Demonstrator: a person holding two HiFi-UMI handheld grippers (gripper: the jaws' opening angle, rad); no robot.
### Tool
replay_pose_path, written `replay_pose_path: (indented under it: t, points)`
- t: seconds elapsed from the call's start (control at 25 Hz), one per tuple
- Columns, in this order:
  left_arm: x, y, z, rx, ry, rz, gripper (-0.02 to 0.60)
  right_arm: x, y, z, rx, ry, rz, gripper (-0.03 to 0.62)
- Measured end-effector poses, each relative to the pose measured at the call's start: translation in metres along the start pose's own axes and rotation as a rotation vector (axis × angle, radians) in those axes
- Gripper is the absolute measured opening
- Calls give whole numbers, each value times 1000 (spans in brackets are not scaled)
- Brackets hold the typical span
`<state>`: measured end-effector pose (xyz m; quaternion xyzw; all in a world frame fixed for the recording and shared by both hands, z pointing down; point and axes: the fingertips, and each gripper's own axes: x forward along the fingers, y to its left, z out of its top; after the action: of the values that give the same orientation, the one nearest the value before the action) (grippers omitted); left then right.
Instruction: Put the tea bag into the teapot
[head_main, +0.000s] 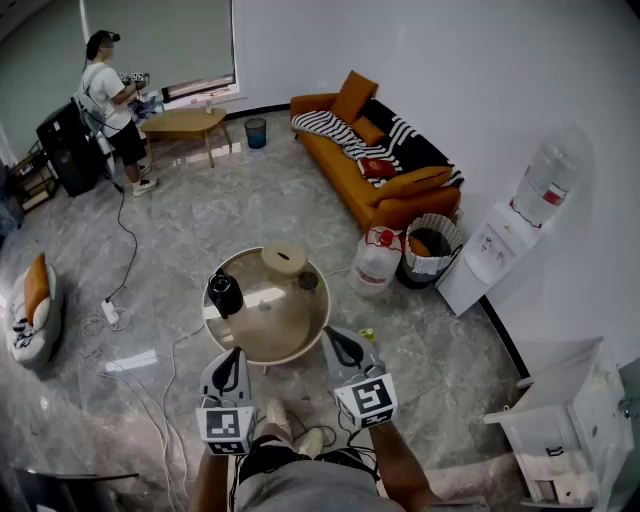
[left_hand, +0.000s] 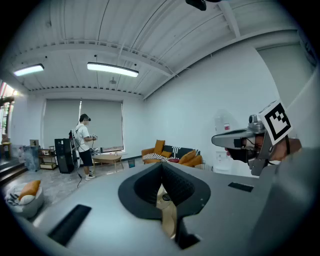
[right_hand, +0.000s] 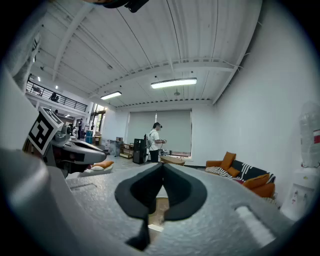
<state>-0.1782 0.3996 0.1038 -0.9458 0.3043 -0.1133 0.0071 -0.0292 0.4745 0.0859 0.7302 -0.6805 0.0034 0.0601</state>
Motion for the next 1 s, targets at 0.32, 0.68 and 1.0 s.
replay_pose_path:
  t: [0.32, 0.68, 1.0]
  points:
    - [13, 6, -1, 11, -5, -21, 17, 15, 3, -6, 30, 7, 8, -2]
    - [62, 33, 14, 6, 12, -22, 17, 64, -14, -10, 50, 42, 5, -2]
    - [116, 66, 24, -30, 8, -68, 17, 128, -19, -5, 52, 58, -3, -2]
